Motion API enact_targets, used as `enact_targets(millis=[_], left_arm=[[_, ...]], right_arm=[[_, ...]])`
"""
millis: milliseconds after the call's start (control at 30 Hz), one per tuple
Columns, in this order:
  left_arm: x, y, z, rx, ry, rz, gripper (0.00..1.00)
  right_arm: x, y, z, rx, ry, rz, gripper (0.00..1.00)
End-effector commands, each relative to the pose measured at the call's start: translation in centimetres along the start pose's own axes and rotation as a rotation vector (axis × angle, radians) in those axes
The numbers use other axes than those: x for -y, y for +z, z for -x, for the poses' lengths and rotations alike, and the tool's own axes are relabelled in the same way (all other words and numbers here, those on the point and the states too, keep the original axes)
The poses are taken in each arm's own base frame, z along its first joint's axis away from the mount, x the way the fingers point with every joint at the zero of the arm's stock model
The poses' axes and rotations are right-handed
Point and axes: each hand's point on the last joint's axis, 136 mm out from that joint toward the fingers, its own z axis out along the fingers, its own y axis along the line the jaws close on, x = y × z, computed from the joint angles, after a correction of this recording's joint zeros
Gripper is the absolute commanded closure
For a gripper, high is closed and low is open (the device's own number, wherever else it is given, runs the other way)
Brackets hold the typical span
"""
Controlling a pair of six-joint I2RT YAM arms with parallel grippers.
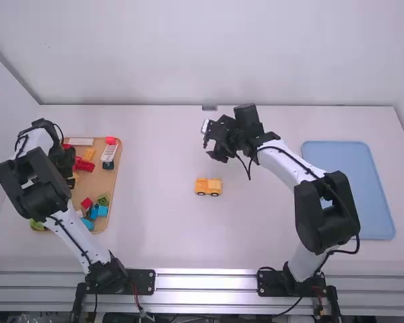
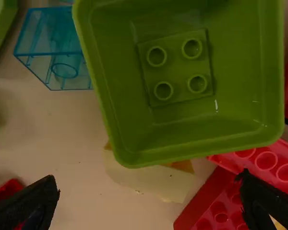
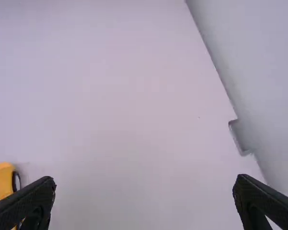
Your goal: Assemble lego blocks to make yellow taxi
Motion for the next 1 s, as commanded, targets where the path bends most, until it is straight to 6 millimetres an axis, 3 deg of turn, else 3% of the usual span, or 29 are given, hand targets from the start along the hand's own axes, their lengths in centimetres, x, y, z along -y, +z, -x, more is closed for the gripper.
enact_targets(millis=[0,67,300,700,800,967], left_arm=[[-0.2,0.3,0.1,0.013,0.004,0.014,0.01],[-0.2,0.3,0.1,0.013,0.005,0.016,0.01],[-0.8,0.3,-0.1,0.006,0.007,0.037,0.01],[-1.2,0.2,-0.3,-0.001,0.010,0.056,0.01],[-2.0,0.2,-0.5,-0.011,0.014,0.087,0.01],[-3.0,0.1,-0.8,-0.023,0.020,0.126,0.01]], right_arm=[[1.0,-0.8,1.0,0.015,-0.258,-0.028,0.01],[0.9,-0.8,1.0,0.013,-0.376,-0.028,0.01],[1.0,-0.8,1.1,0.004,-1.149,-0.037,0.01],[5.6,-1.7,4.7,0.012,-1.249,-0.286,0.01],[6.5,-2.4,7.7,0.087,-1.310,-0.399,0.01],[8.0,-3.7,10.7,0.107,-1.374,-0.549,0.01]])
